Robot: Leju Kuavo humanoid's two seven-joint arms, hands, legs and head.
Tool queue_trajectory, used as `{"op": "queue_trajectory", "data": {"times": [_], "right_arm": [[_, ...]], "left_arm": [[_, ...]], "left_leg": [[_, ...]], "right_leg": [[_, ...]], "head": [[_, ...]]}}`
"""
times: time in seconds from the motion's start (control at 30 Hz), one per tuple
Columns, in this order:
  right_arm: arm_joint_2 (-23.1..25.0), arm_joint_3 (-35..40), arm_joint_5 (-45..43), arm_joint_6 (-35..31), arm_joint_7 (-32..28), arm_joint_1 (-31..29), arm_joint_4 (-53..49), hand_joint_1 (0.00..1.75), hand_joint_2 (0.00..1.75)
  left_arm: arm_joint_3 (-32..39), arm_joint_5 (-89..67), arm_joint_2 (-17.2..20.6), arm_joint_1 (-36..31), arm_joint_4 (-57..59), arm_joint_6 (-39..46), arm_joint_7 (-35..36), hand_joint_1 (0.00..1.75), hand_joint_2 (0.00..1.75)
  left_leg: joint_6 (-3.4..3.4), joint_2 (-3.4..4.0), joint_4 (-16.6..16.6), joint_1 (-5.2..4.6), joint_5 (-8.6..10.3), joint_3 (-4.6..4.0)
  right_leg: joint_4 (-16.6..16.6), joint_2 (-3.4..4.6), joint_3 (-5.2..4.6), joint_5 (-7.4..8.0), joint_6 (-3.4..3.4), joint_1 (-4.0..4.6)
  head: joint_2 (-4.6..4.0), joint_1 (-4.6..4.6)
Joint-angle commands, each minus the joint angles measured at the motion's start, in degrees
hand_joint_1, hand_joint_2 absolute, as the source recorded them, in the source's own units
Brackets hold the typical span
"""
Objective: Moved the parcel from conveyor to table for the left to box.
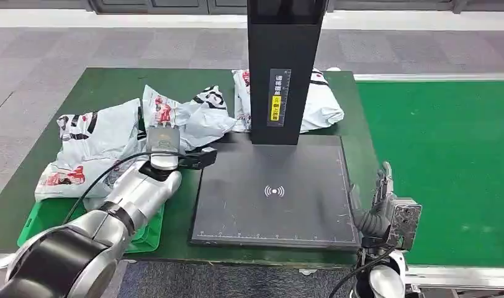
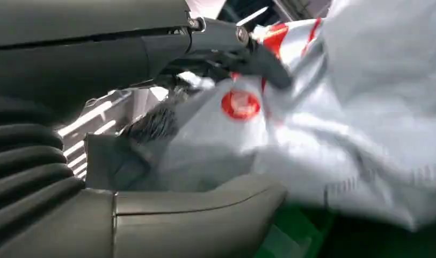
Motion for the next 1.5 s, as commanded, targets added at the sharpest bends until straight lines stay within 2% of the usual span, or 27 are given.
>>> {"op": "queue_trajectory", "data": {"times": [0.03, 0.1, 0.33, 0.4, 0.43, 0.5, 0.53, 0.57, 0.6, 0.7, 0.77, 0.93, 1.0, 1.03, 1.07, 1.1, 1.27, 1.5], "right_arm": [[-2.5, 3.8, -0.4, -0.2, -0.1, -2.5, 6.0, 0.0, 1.75], [-2.5, 3.8, -0.4, -0.2, -0.1, -2.5, 6.0, 0.0, 1.75], [-2.8, 3.9, -0.6, -0.2, -0.2, -2.6, 5.7, 0.0, 1.75], [-3.0, 3.9, -0.6, -0.3, -0.3, -2.4, 5.2, 0.0, 1.75], [-3.1, 3.8, -0.8, -0.3, -0.3, -1.9, 4.5, 0.0, 1.75], [-3.2, 3.7, -0.8, -0.3, -0.3, -1.6, 4.2, 0.0, 1.75], [-3.1, 3.6, -0.8, -0.4, -0.3, -1.2, 3.6, 0.0, 1.75], [-3.1, 3.6, -0.7, -0.4, -0.2, -0.7, 3.2, 0.0, 1.75], [-3.1, 3.6, -0.7, -0.4, -0.2, -0.5, 3.1, 0.0, 1.75], [-3.0, 3.6, -0.7, -0.3, -0.3, -0.6, 2.9, 0.0, 1.75], [-3.0, 3.7, -0.8, -0.3, -0.4, -1.1, 3.5, 0.0, 1.75], [-3.0, 3.7, -0.8, -0.3, -0.4, -1.2, 3.6, 0.0, 1.75], [-2.9, 3.7, -0.8, -0.3, -0.4, -1.2, 3.6, 0.0, 1.75], [-2.9, 3.7, -0.8, -0.3, -0.4, -1.1, 3.6, 0.0, 1.75], [-2.7, 3.4, -0.9, -0.6, -0.5, -1.0, 3.5, 0.0, 1.75], [-2.6, 3.2, -0.9, -0.6, -0.5, -0.9, 3.3, 0.0, 1.75], [-2.2, 2.6, -0.8, -0.8, -0.5, 0.3, 2.2, 0.0, 1.75], [-1.2, 1.3, 0.4, -1.4, -0.3, 1.6, 0.8, 0.0, 1.75]], "left_arm": [[-0.7, -3.0, 1.9, -2.8, 4.3, -0.9, 0.7, 1.75, 1.75], [-0.7, -3.0, 1.9, -2.8, 4.3, -0.9, 0.7, 1.75, 1.75], [-1.0, -3.0, 2.0, -2.6, 4.0, -0.3, 0.7, 1.75, 1.75], [-2.1, -3.0, 2.2, -2.3, 3.3, 2.1, 0.2, 1.75, 1.75], [-4.2, -3.0, 2.2, -2.2, 2.6, 6.1, -0.3, 1.75, 1.75], [-4.3, -3.0, 2.0, -2.2, 2.2, 8.1, -0.2, 1.75, 1.75], [-5.7, -3.0, 2.2, -2.1, 1.6, 12.1, 0.0, 1.75, 1.75], [-8.7, -3.0, 2.6, -2.1, 0.4, 19.9, 0.8, 1.75, 1.75], [-8.6, -3.0, 2.3, -2.4, 0.5, 19.6, 0.8, 1.75, 1.75], [-11.4, -3.0, 3.2, -2.4, -3.1, 33.8, 1.6, 1.75, 1.75], [-11.0, -3.0, 3.5, -2.6, -4.8, 37.5, 1.0, 1.75, 1.75], [-10.9, -3.0, 3.6, -2.6, -5.0, 37.5, 0.8, 1.75, 1.75], [-10.5, -3.0, 3.7, -2.4, -5.9, 41.0, 0.8, 1.75, 1.75], [-9.4, -3.0, 3.7, -2.1, -6.8, 42.7, 0.4, 1.75, 1.75], [-6.7, -1.8, 3.9, -1.3, -9.5, 46.2, 0.0, 1.75, 1.75], [-2.6, -3.0, 4.0, -0.3, -12.6, 46.4, -1.6, 1.75, 1.75], [8.2, -3.0, 4.6, 4.4, -26.1, 43.4, -6.9, 1.75, 1.75], [22.5, -3.0, 2.6, 8.9, -35.8, 41.6, -12.5, 1.75, 1.75]], "left_leg": [[0.02, 0.16, 0.0, 0.03, -0.02, 0.09], [0.03, 0.34, -0.1, 0.05, -0.02, 0.23], [0.01, 0.29, -0.1, 0.09, -0.01, 0.23], [0.02, 0.31, -0.1, 0.09, -0.02, 0.21], [0.01, 0.23, -0.1, 0.09, -0.03, 0.14], [0.04, 0.27, -0.2, 0.1, -0.01, 0.23], [0.02, 0.22, -0.1, 0.07, -0.02, 0.15], [0.03, 0.19, -0.1, 0.09, -0.03, 0.18], [0.01, 0.13, 0.0, 0.07, -0.02, 0.08], [0.02, 0.11, 0.0, 0.09, -0.03, 0.04], [0.01, 0.12, 0.0, 0.06, -0.02, 0.01], [0.02, 0.11, 0.0, 0.08, -0.02, 0.01], [0.02, 0.17, 0.0, 0.08, -0.01, 0.04], [0.02, 0.16, -0.1, 0.08, 0.0, 0.06], [0.02, 0.15, -0.1, 0.11, 0.01, 0.06], [0.01, 0.1, 0.0, 0.06, 0.0, 0.0], [0.03, 0.15, -0.1, 0.05, -0.03, 0.04], [0.02, 0.19, 0.0, 0.06, -0.03, 0.04]], "right_leg": [[-0.1, 0.13, 0.07, 0.05, 0.01, 0.04], [-0.2, 0.28, 0.15, 0.1, 0.0, 0.05], [-0.2, 0.25, 0.16, 0.09, -0.02, 0.08], [-0.2, 0.27, 0.13, 0.08, -0.01, 0.06], [-0.1, 0.22, 0.07, 0.05, -0.01, 0.05], [-0.2, 0.23, 0.17, 0.09, 0.0, 0.07], [-0.1, 0.2, 0.08, 0.05, 0.0, 0.04], [-0.2, 0.16, 0.13, 0.04, 0.0, 0.06], [-0.1, 0.12, 0.02, 0.02, -0.01, 0.04], [-0.1, 0.1, 0.0, 0.02, -0.01, 0.07], [0.0, 0.1, -0.04, 0.02, 0.0, 0.04], [0.0, 0.09, 0.0, 0.05, 0.0, 0.04], [-0.1, 0.13, 0.02, 0.07, 0.0, 0.03], [-0.1, 0.11, 0.03, 0.09, -0.01, 0.03], [-0.1, 0.09, 0.06, 0.09, -0.01, 0.07], [0.0, 0.06, -0.02, 0.05, -0.01, 0.02], [-0.1, 0.12, 0.01, 0.03, -0.01, 0.02], [-0.1, 0.15, -0.02, 0.04, -0.01, 0.06]], "head": [[0.02, 0.02], [0.02, 0.0], [0.02, 0.0], [0.02, 0.0], [0.02, 0.0], [0.02, 0.0], [0.02, 0.0], [0.0, 0.0], [0.02, 0.0], [0.02, 0.0], [0.02, 0.0], [0.02, 0.0], [0.02, 0.0], [0.02, 0.02], [0.02, 0.0], [0.0, 0.0], [0.02, 0.02], [0.02, 0.02]]}}
